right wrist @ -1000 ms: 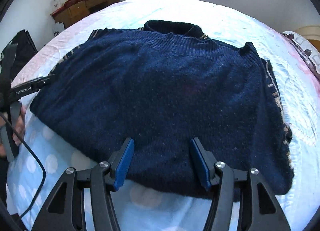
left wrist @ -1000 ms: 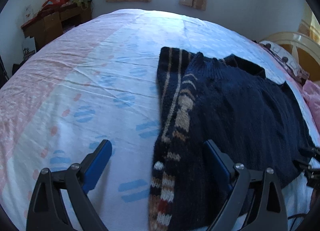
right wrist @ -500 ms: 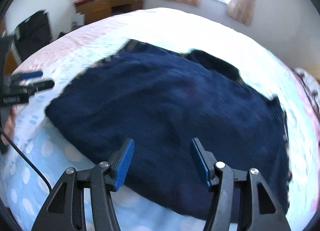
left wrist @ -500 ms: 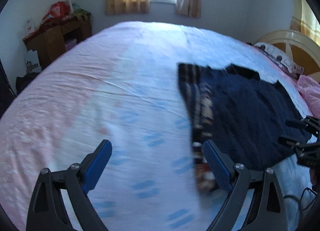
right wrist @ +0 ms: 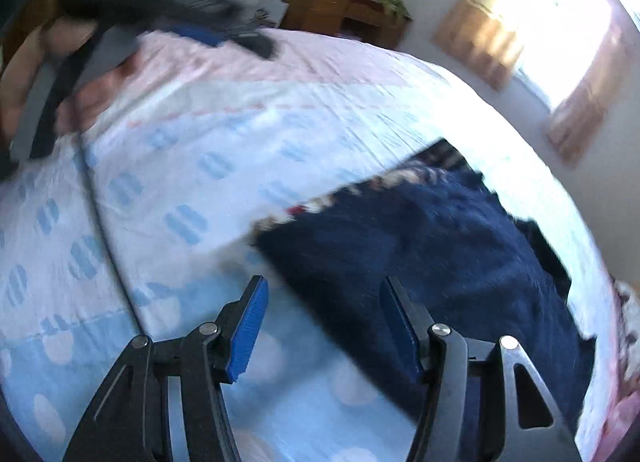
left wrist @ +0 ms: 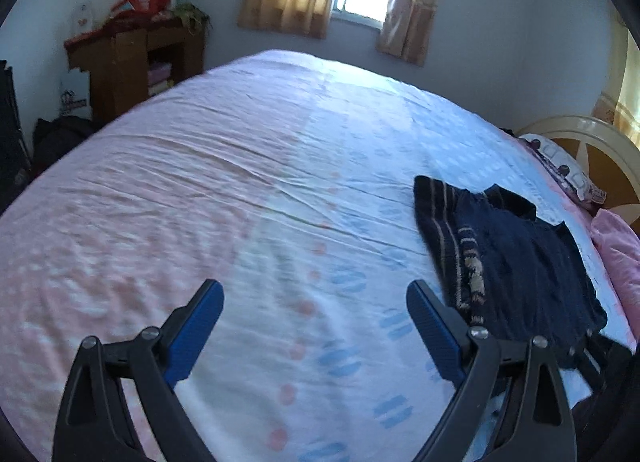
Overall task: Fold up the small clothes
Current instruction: 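Reach the left tool to the striped side edge and grasp it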
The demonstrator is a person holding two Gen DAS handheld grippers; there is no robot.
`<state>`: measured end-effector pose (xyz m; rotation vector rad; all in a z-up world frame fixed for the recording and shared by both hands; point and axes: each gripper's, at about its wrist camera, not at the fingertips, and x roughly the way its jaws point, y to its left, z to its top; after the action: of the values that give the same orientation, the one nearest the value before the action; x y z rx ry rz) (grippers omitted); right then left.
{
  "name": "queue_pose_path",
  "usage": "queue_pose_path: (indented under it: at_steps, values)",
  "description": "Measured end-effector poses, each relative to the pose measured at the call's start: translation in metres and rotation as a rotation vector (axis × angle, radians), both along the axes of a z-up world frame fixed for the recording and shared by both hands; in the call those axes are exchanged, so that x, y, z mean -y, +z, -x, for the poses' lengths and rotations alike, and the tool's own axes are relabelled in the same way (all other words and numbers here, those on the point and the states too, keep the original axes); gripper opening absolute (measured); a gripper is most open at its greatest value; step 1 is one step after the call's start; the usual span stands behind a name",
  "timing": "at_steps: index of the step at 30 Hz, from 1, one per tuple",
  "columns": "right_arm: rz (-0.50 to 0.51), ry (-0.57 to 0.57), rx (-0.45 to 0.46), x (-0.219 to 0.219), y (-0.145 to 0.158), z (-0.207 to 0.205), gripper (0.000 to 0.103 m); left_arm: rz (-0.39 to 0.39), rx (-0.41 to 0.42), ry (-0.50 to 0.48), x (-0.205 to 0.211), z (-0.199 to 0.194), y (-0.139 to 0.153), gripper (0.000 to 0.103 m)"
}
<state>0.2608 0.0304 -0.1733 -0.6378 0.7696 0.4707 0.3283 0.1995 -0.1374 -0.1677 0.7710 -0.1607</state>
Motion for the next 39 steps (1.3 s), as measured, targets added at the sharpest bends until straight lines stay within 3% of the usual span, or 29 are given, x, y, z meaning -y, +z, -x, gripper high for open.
queue_pose_path:
  at_steps: [5, 9, 10, 13, 18, 20, 22, 26, 28, 30, 32, 36, 39]
  values:
    - [0.079, 0.012, 0.068, -0.022, -0.014, -0.005, 0.059, 0.126, -0.066, -0.128, 0.025, -0.032, -0.009, 0.095]
    - [0.055, -0.037, 0.053, -0.021, -0.015, -0.021, 0.059, 0.22, -0.112, -0.204, 0.047, -0.06, -0.01, 0.095]
    - [0.055, -0.036, 0.052, -0.021, -0.016, -0.021, 0.056, 0.236, -0.124, -0.228, 0.054, -0.067, -0.011, 0.095]
    - [0.04, -0.023, 0.03, -0.02, -0.018, -0.02, 0.035, 0.278, -0.178, -0.291, 0.08, -0.09, -0.02, 0.095]
    - [0.049, -0.012, 0.039, -0.024, -0.019, -0.017, 0.029, 0.237, -0.228, -0.327, 0.117, -0.119, -0.035, 0.095]
    - [0.042, -0.01, 0.034, -0.022, -0.019, -0.018, 0.029, 0.259, -0.242, -0.337, 0.124, -0.128, -0.039, 0.095]
    - [0.039, -0.009, 0.033, -0.022, -0.02, -0.019, 0.029, 0.29, -0.238, -0.34, 0.127, -0.134, -0.041, 0.096]
    - [0.043, -0.002, 0.04, -0.023, -0.021, -0.018, 0.026, 0.257, -0.219, -0.386, 0.137, -0.136, -0.041, 0.094]
    - [0.053, 0.005, 0.048, -0.025, -0.02, -0.015, 0.019, 0.273, -0.228, -0.418, 0.14, -0.137, -0.041, 0.073]
    - [0.059, 0.01, 0.055, -0.025, -0.019, -0.013, 0.015, 0.265, -0.259, -0.442, 0.147, -0.141, -0.044, 0.034]
    - [0.069, 0.016, 0.061, -0.023, -0.018, -0.01, 0.011, 0.269, -0.255, -0.449, 0.15, -0.14, -0.044, 0.025]
    - [0.043, 0.006, 0.062, -0.013, -0.009, -0.007, 0.009, 0.26, -0.222, -0.416, 0.148, -0.135, -0.035, 0.022]
    - [0.025, -0.01, 0.084, 0.002, 0.001, -0.004, 0.009, 0.301, -0.205, -0.394, 0.145, -0.133, -0.026, 0.022]
